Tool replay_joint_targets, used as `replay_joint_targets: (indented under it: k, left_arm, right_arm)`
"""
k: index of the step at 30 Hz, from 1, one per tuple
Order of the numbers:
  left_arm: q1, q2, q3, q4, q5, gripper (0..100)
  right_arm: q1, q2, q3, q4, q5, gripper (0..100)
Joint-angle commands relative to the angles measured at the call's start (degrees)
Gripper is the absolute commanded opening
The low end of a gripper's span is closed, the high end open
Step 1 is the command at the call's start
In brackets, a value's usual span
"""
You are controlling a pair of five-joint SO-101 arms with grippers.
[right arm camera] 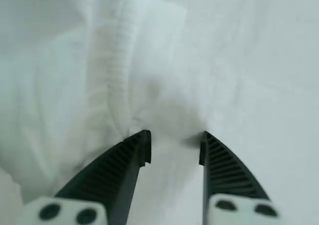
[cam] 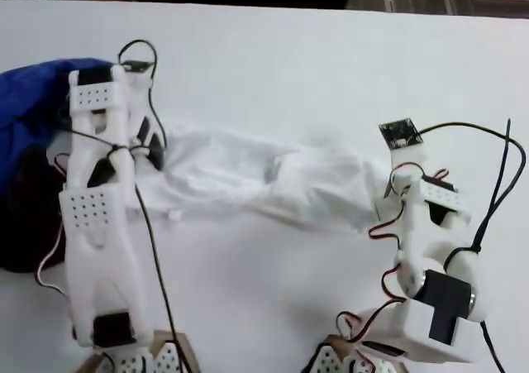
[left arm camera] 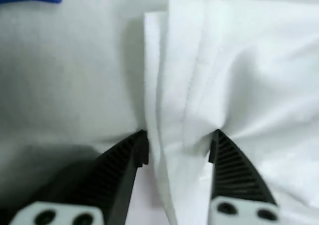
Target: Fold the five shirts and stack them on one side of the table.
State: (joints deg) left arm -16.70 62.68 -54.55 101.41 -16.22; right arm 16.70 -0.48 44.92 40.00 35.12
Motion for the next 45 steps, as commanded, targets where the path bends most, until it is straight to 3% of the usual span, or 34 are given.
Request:
replay_joint_targets:
  k: [1, 9, 17, 23, 26, 30, 38, 45]
  left_arm:
    - [-0.1, 1.0, 1.2, 1.0, -1.4, 4]
    - [0.5, -4.4, 4.0, 1.1, -1.3, 3]
    - [16.5, -32.6, 20.0, 1.0, -1.3, 3]
    - [28.5, -45.7, 19.1, 0.1, -1.8, 3]
    - [32.4, -46.2, 14.8, -1.3, -1.8, 3]
    - [37.0, -44.7, 11.9, -5.8, -1.8, 3]
    - [45.9, -37.5, 11.5, -8.7, -1.8, 3]
    - [47.4, -31.3, 11.5, -15.7, -1.7, 3]
  right_arm:
    - [1.0, -1.2, -0.1, -2.2, 0.1, 16.6]
    - [1.4, -1.5, -0.1, -2.2, -0.4, 16.6]
    - [5.1, -1.7, -0.3, -2.8, -5.5, 16.6]
    - [16.6, -6.2, -0.1, 0.7, -5.9, 16.6]
    - [21.1, -7.1, 0.6, 0.5, -5.9, 16.6]
    - [22.8, -6.8, 7.0, -9.7, -6.0, 16.6]
    - [22.6, -7.2, 6.9, -10.0, -8.8, 16.6]
    - [21.8, -7.2, 6.9, -10.0, -8.8, 16.6]
